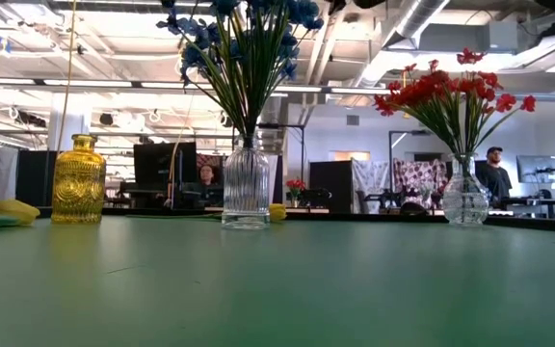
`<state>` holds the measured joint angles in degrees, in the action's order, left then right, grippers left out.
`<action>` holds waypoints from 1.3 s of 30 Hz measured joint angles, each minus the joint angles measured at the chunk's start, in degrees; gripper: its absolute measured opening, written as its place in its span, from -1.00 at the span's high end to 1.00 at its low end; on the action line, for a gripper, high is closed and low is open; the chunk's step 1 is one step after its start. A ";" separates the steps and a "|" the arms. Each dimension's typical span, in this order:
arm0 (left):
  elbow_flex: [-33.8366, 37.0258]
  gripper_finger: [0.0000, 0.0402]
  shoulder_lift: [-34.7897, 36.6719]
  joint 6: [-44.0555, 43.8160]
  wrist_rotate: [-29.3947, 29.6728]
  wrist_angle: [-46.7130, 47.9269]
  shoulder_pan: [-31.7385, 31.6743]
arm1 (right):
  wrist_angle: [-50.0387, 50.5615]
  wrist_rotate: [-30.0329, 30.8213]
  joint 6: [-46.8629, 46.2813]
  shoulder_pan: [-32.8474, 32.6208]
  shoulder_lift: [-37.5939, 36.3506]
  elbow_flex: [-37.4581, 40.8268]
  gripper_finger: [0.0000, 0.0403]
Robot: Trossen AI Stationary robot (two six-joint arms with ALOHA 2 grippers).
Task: Sort flowers into vase by color
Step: Put the bottom right yellow tulip into the yellow vase
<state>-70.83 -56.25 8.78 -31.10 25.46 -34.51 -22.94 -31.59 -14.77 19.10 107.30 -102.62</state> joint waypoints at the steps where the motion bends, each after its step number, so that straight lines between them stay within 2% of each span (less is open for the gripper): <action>1: 0.02 0.30 -0.49 0.00 -1.95 -0.04 -0.69 | -0.32 0.04 0.13 0.19 -0.04 -0.07 0.84; 6: 0.02 0.30 -2.93 -1.50 -3.30 -4.63 -3.11 | -2.82 0.15 -0.17 0.61 -0.04 -0.07 0.84; 11: 0.02 0.30 -4.48 -2.49 -8.38 -7.51 -4.02 | -2.71 1.01 0.23 0.94 -0.08 -0.07 0.84; 26: 0.04 0.32 -4.76 -5.06 -10.88 -10.43 -4.23 | -1.25 1.61 1.01 2.00 -0.10 -0.07 0.83; 31: 0.04 0.49 -4.76 -5.42 -10.10 -10.33 -4.25 | -0.65 1.61 1.58 2.01 -0.10 -0.07 0.82; 39: 0.04 0.93 -4.76 -5.04 -6.23 -10.42 -4.23 | -0.55 1.74 1.78 1.58 -0.10 -0.07 0.77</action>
<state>-70.78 -61.01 3.74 -37.33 15.05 -38.74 -23.50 -29.85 -12.99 20.68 107.20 -102.69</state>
